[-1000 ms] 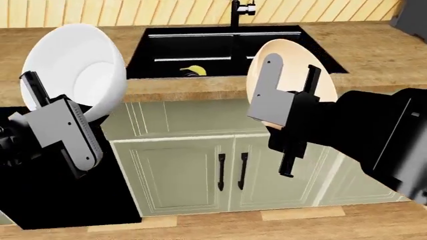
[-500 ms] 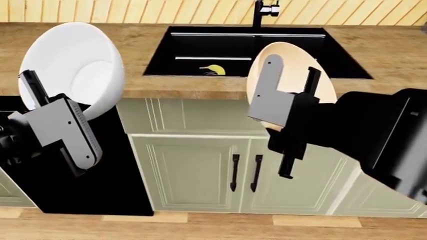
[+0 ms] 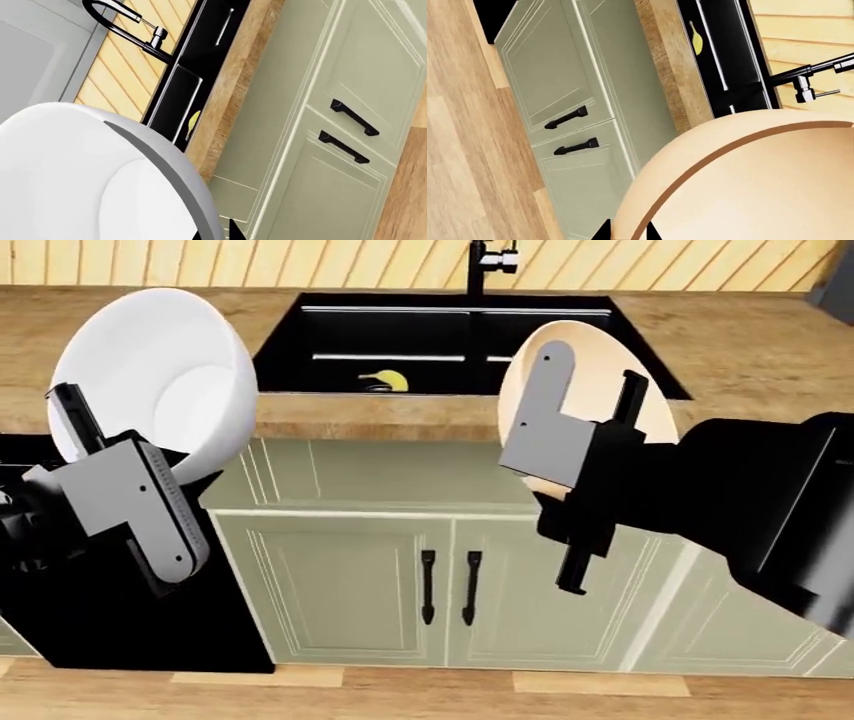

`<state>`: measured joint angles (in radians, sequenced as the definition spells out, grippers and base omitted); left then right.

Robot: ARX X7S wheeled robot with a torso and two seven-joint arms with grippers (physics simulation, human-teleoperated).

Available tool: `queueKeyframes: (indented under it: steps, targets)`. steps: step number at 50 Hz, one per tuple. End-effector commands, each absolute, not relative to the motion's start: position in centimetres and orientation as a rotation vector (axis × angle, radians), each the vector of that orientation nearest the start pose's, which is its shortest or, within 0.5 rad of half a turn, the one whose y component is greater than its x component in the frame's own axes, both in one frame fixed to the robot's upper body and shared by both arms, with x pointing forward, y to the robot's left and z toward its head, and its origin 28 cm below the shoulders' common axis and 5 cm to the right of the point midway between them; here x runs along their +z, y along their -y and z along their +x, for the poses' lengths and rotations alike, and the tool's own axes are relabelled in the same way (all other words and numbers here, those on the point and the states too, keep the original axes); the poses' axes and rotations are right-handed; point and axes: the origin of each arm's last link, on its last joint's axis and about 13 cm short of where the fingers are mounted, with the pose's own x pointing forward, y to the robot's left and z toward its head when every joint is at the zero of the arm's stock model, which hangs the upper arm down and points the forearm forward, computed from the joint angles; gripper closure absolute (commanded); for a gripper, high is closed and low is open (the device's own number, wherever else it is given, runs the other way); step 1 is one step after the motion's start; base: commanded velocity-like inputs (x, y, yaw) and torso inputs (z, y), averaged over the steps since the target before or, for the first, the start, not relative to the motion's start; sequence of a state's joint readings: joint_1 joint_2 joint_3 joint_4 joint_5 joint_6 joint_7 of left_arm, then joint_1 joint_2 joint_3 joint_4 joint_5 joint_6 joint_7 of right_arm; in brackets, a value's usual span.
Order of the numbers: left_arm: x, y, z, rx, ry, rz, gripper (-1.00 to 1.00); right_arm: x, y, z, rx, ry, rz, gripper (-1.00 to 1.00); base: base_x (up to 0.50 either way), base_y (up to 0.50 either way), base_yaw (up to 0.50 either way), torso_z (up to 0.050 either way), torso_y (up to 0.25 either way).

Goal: Pick the bowl and bowl and place them in the sink. Then turn on the water.

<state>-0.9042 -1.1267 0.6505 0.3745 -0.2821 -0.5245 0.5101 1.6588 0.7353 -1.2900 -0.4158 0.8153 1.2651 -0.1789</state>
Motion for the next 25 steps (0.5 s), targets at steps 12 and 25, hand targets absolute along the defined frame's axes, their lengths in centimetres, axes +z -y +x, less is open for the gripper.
queueKeyframes:
  steps: [12, 25]
  targets:
    - [27.0, -34.85, 26.39, -0.539, -0.02, 1.049, 1.0, 30.34, 12.97, 28.22, 0.564, -0.348, -1.086, 1.0, -0.49, 0.19, 0.0, 0.0, 0.004]
    - [27.05, -34.93, 26.41, -0.539, -0.017, 1.048, 1.0, 30.79, 12.87, 28.25, 0.566, -0.343, -1.088, 1.0, -0.49, 0.29, 0.0, 0.0, 0.003]
